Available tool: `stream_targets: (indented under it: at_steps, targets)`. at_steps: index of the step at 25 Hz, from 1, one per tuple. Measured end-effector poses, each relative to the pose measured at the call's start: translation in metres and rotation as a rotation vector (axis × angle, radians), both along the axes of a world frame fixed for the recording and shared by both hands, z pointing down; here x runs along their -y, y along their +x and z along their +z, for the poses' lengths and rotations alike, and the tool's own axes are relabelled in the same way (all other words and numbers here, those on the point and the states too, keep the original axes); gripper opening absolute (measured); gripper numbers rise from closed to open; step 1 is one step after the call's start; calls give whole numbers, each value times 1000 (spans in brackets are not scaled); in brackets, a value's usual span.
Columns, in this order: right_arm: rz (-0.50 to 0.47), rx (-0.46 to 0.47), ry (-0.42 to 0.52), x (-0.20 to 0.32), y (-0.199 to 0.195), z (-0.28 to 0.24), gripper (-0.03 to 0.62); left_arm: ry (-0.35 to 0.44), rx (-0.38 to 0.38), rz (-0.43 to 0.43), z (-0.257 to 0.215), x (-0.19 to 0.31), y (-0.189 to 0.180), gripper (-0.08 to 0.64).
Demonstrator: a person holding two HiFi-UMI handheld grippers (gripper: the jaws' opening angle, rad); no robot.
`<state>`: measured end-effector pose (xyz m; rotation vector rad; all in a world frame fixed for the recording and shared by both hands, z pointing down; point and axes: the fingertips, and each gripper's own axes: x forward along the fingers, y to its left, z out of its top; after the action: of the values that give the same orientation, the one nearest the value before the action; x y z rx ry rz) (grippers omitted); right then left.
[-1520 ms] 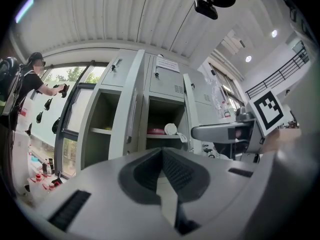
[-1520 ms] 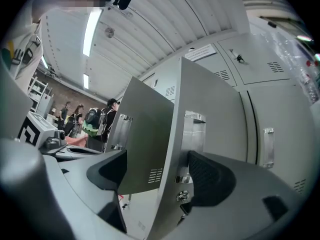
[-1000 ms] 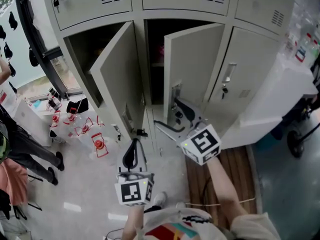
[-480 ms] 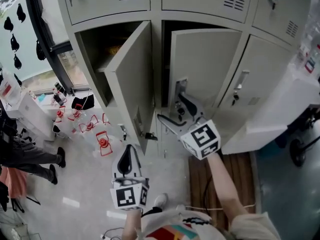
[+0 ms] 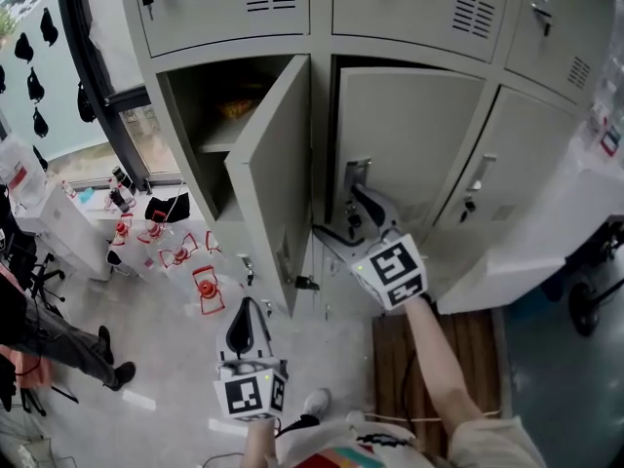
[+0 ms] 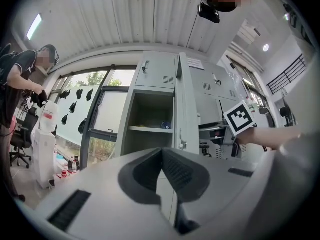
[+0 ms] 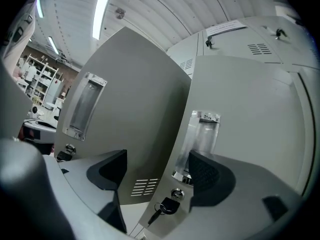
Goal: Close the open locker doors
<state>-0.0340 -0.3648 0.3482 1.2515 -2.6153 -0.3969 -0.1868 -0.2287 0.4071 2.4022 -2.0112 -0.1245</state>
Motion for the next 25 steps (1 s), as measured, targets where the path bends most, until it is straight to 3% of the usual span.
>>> stream_targets:
  at_steps: [5,25]
  targets:
    - [14,30,1,14,-4,0,377,1,1,-17,-1,3,-9,5]
    - [45,-24,-9,58,-7,2,378,-39,-11,-56,14,15,-26,5]
